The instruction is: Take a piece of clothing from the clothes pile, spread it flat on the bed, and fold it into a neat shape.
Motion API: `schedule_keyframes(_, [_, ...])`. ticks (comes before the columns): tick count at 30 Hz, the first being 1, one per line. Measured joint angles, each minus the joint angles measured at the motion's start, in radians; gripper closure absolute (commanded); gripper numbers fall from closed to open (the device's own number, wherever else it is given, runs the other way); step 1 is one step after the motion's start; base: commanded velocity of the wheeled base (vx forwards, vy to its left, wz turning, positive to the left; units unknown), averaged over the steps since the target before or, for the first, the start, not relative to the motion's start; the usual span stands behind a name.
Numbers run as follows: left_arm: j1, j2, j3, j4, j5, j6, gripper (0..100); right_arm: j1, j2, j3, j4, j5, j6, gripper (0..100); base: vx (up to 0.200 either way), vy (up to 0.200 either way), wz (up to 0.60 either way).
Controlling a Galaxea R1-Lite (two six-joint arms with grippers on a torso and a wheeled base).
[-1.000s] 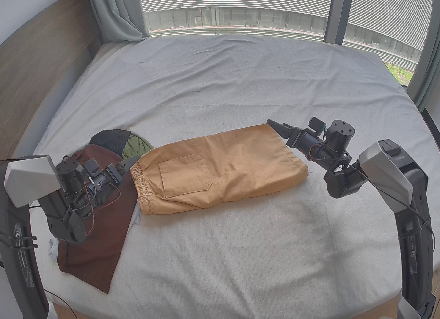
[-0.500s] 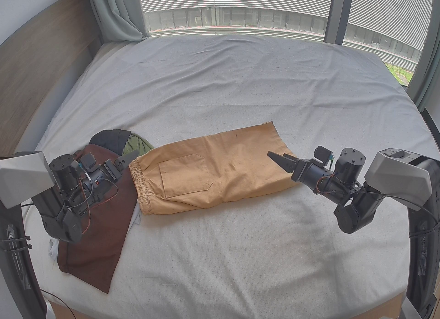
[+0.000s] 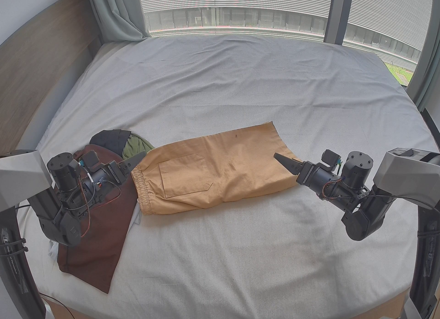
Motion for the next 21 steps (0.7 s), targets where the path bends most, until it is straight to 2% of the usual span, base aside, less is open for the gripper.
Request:
schedule_keyframes(9, [-0.01, -0.003, 0.025, 0.0, 0.0, 0.101, 0, 0.01, 0.021, 0.014, 0.002, -0.026, -0.001, 0, 0.0, 0.0, 0.0])
schedule_keyframes(21, [-0.017, 0.001, 0.035, 0.0, 0.005, 0.12, 0, 0.03, 0.063, 0.018, 0.003, -0.044, -0.001, 0, 0.0, 0.0, 0.0])
